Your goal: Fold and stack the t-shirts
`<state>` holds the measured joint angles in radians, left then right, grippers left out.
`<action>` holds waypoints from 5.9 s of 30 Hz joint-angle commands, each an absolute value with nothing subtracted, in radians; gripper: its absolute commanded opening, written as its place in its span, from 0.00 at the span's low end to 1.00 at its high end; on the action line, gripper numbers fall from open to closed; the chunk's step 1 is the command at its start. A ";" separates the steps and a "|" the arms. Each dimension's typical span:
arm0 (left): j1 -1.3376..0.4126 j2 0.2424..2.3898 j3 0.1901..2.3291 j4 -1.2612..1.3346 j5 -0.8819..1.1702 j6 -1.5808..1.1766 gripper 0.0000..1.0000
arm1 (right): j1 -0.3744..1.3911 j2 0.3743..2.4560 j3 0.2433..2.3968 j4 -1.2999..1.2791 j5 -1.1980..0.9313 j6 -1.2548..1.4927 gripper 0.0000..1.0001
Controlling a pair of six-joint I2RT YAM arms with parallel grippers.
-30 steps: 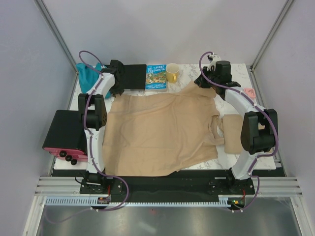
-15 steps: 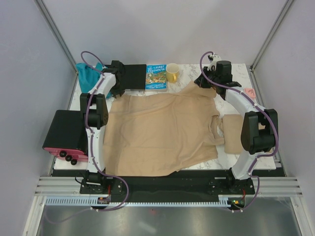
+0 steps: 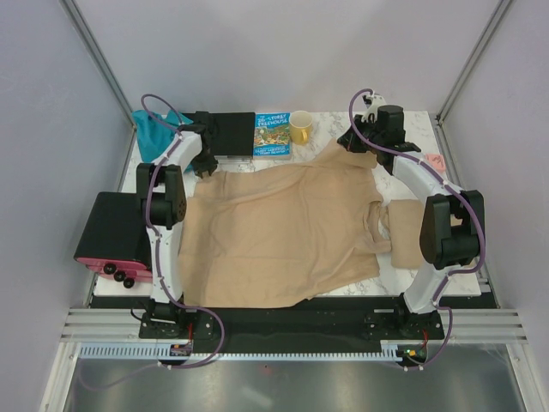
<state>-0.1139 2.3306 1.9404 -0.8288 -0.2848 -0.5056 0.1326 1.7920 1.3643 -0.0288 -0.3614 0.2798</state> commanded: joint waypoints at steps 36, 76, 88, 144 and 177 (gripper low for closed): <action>-0.161 2.394 2.120 -0.850 -0.350 -0.436 0.41 | 0.106 1.767 1.350 0.044 -0.396 0.298 0.00; -0.126 2.482 2.158 -0.905 -0.311 -0.423 0.41 | 0.097 1.738 1.345 0.049 -0.419 0.302 0.00; -0.126 2.462 2.103 -0.908 -0.325 -0.440 0.02 | 0.094 1.749 1.344 0.058 -0.433 0.313 0.00; -0.133 1.936 1.915 -0.712 -0.313 -0.356 0.02 | 0.170 1.936 1.773 -0.314 -0.338 0.104 0.00; -0.152 1.631 1.474 -0.638 -0.383 -0.379 0.02 | 0.354 1.668 1.433 -0.448 0.100 0.138 0.00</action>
